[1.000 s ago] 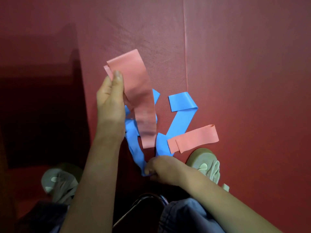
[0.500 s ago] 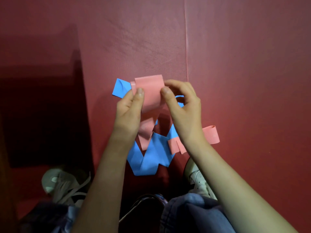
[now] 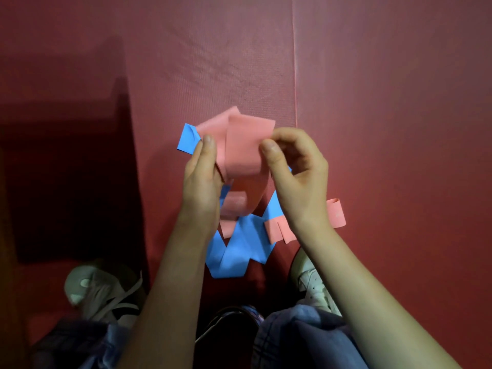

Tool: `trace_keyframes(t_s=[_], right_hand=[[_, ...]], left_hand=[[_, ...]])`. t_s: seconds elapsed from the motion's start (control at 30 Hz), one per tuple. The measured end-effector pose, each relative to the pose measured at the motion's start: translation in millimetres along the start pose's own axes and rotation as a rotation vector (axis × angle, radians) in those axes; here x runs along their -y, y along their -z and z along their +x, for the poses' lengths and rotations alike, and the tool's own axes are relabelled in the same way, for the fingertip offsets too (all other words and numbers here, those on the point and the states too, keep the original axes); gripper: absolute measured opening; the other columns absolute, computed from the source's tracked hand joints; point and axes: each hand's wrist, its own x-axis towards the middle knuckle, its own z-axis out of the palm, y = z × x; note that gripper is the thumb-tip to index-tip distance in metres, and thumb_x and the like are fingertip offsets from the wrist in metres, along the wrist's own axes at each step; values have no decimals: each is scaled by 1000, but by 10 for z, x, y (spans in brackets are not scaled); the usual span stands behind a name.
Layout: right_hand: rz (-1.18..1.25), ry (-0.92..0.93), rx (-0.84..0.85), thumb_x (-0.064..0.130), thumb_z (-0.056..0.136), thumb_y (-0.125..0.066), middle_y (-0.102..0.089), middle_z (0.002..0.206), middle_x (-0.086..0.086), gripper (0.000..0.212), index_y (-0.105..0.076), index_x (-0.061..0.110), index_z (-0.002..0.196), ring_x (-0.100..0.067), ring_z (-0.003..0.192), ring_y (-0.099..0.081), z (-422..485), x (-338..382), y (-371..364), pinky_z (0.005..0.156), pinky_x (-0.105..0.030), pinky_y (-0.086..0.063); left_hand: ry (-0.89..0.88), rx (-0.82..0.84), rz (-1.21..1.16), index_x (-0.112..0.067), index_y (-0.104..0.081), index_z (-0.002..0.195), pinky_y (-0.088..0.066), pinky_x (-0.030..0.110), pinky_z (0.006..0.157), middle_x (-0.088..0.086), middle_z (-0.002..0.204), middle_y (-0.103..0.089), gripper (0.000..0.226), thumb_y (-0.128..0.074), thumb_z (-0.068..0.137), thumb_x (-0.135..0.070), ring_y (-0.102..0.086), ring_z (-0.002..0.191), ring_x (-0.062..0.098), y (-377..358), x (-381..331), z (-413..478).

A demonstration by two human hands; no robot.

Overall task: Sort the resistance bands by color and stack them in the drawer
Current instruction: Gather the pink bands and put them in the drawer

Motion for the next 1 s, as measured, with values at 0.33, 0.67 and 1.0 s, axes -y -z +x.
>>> trace_keyframes(t_s=[0.33,0.67,1.0], right_hand=[[55,-71,147,7,79,-56,-57,60,19,17,-56,24,77,10,58,-50,71,42,-36,59,-4,-39],[78,-119,206,13,77,-58,-60,59,22,17,-55,29,73,10,60,-52,121,40,-20,61,-5,-40],[-7,7,155,16,78,-62,-48,95,18,35,-39,33,99,9,87,-51,22,-34,-118,82,-14,-43]], left_hand=[[50,78,80,-14,-64,98,-54,28,82,1,91,-74,35,-43,81,-35,-69,89,14,30,-8,-15],[-32,63,137,-18,-61,85,-50,11,62,-14,62,-70,19,-44,92,-12,-65,64,-3,23,-9,-15],[-152,28,164,-11,-65,80,-53,19,64,-9,64,-72,22,-49,79,-25,-67,66,6,-14,-228,1]])
